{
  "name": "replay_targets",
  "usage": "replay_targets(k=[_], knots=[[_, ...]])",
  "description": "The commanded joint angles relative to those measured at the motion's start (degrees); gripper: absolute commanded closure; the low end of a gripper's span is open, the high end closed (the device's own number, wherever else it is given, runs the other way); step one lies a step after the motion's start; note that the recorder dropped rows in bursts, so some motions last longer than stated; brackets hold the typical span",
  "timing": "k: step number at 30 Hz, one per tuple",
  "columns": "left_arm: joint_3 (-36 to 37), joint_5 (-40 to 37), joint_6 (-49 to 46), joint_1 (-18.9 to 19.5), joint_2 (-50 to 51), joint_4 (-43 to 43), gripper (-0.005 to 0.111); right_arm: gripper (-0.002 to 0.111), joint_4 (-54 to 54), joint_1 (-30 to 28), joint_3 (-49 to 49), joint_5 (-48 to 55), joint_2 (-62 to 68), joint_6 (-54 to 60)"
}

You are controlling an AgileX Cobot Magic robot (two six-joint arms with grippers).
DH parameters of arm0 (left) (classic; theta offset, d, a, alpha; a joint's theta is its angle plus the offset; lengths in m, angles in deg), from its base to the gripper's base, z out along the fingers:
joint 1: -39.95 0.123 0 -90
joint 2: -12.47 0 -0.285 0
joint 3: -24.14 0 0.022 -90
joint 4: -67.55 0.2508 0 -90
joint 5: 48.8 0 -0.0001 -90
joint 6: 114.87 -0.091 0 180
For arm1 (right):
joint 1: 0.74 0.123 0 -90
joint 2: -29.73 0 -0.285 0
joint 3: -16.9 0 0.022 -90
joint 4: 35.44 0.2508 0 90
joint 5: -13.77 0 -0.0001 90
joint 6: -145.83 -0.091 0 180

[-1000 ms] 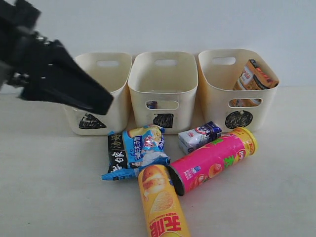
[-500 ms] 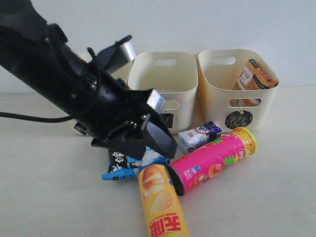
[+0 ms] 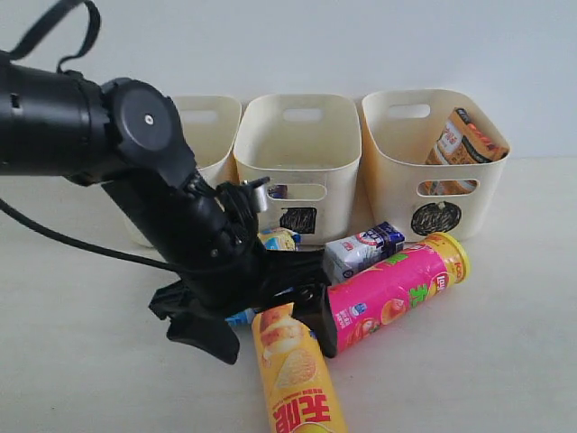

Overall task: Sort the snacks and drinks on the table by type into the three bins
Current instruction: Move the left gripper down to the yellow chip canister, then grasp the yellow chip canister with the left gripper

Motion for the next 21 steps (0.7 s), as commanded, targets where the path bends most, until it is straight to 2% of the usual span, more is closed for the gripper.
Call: replay_targets(k=[1, 6, 10, 13, 15, 18, 21], knots=[[-0.32, 3.19, 1.06, -0.30, 4.03, -5.37, 0.012, 0.108, 0.18, -0.27, -0.07, -0.27, -0.31, 0.09], [-0.32, 4.41, -0.62, -0.41, 8.62, -11.12, 0.012, 0.108, 0.18, -0.27, -0.07, -0.27, -0.31, 0.09], [-0.32, 4.53, -0.62, -0.41, 11.59, -11.02, 0.013, 0.108, 0.18, -0.27, -0.07, -0.27, -0.31, 0.09], [-0.32, 4.43, -0.62, -0.41, 13.06, -11.02, 0.019, 0.108, 0.18, -0.27, -0.07, -0.27, -0.31, 0.09], [-0.32, 4.43, -0.62, -0.41, 13.64, -11.02, 0.028, 0.108, 0.18, -0.27, -0.07, -0.27, -0.31, 0.09], [-0.32, 4.11, -0.62, -0.28, 13.72, -10.98, 0.047, 0.108, 0.18, -0.27, -0.07, -0.27, -0.31, 0.09], [-0.32, 2.50, -1.94, -0.17, 13.72, -10.98, 0.074, 0.108, 0.18, -0.27, -0.07, -0.27, -0.31, 0.09]])
